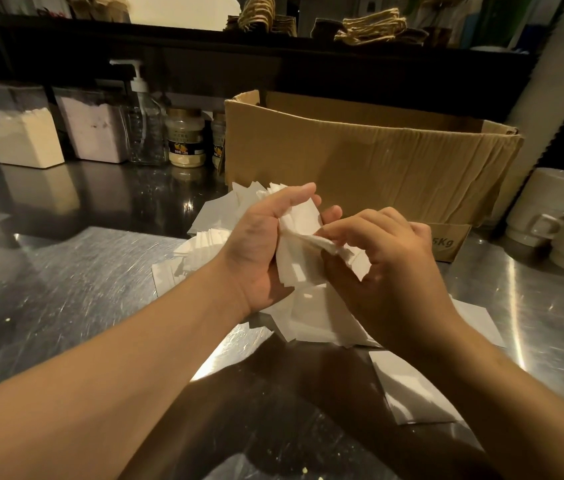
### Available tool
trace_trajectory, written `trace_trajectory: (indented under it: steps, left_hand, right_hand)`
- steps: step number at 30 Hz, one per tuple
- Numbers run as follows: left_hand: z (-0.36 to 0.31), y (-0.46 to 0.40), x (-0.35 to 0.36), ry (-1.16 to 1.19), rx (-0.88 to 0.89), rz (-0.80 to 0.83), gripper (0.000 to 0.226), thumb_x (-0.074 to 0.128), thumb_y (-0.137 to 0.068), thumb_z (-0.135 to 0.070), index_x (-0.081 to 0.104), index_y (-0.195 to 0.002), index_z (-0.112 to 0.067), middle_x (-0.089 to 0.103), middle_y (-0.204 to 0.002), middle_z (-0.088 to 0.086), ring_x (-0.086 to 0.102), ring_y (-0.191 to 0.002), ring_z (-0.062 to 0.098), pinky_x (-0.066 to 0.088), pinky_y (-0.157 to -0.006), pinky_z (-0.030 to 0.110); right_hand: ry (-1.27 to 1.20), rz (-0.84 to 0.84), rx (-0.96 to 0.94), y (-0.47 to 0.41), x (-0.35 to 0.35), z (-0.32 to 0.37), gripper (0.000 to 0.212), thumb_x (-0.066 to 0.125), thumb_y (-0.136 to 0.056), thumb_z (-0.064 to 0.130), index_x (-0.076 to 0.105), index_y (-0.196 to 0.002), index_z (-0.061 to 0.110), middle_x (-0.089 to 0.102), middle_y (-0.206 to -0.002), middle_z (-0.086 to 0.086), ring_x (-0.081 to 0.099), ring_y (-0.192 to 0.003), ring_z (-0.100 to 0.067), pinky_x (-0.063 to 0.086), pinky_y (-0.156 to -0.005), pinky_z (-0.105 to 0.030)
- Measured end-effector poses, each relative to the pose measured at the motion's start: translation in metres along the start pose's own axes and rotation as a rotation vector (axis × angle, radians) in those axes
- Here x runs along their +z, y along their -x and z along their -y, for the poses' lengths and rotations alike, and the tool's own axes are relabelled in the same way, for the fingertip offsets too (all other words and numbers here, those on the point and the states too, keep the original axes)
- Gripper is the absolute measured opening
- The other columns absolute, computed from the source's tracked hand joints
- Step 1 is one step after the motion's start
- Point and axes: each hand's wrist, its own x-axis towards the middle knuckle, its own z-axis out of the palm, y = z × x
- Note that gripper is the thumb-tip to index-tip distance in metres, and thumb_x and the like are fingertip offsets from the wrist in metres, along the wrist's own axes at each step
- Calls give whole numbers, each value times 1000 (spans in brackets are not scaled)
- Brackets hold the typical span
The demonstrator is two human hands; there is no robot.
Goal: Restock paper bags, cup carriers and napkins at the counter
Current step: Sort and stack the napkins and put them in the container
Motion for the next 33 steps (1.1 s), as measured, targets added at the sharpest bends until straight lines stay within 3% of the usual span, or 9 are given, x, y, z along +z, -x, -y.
trace_trajectory:
  steps: [5,8,11,14,17,24,26,29,33]
  left_hand:
    - [0,-1,-1,-1,47,10,40,71,-80,-36,64,-115,-17,66,-94,4,64,-90,22,53,-91,45]
    - [2,-2,1,9,98,-21,26,72,-83,-33,71,-104,-18,64,-93,4,62,-95,24,49,-101,51]
    - [3,-1,3,8,120,-21,33,76,-82,-31,65,-109,-17,65,-95,6,62,-101,28,55,-96,53]
    - [4,-2,3,68,116,44,43,78,-78,-23,60,-117,-18,67,-102,8,65,-102,30,56,-90,54]
    - [3,-1,1,57,94,66,54,75,-76,-13,57,-126,-18,67,-103,9,64,-103,30,52,-99,56]
    - [-1,5,-4,-101,-74,238,34,62,-75,-11,66,-109,-15,69,-92,9,67,-84,25,59,-74,40]
    - [-1,6,-4,-136,-88,294,33,60,-73,-8,65,-105,-15,68,-89,10,67,-82,25,59,-72,40]
    - [-2,8,-5,-222,-115,306,40,57,-69,-6,64,-108,-13,66,-93,11,66,-86,25,57,-80,45]
    - [-3,12,-3,-437,-47,273,42,59,-68,-7,67,-107,-19,69,-92,9,67,-90,23,55,-90,51]
  right_hand:
    - [-81,180,14,-1,-8,4,27,56,-87,64,65,-103,44,60,-114,24,45,-112,-5,23,-93,-32]
    - [-209,290,147,-3,-12,8,41,50,-79,82,54,-101,49,45,-113,28,44,-109,2,35,-90,-24]
    - [-257,303,234,-4,-10,15,41,65,-74,73,44,-96,46,40,-107,27,47,-100,8,45,-69,-7]
    - [-245,292,230,-4,-10,15,34,73,-81,53,46,-100,44,40,-109,23,45,-101,8,39,-76,1]
    - [-228,293,161,-5,-12,10,41,71,-76,60,48,-106,45,39,-117,20,39,-108,0,40,-84,-12]
    - [-96,257,-95,-7,-17,-8,107,72,-56,82,21,-142,44,22,-145,13,36,-131,-19,40,-107,-52]
    - [-159,302,-112,-8,-19,-10,99,70,-60,84,29,-142,46,23,-147,13,32,-135,-19,44,-106,-49]
    - [-336,202,-67,-8,-19,-12,57,56,-80,76,47,-130,49,36,-135,16,37,-132,-17,50,-100,-39]
    - [-253,36,-12,-11,-15,-15,34,51,-91,62,53,-122,46,43,-121,18,45,-117,-14,51,-95,-46]
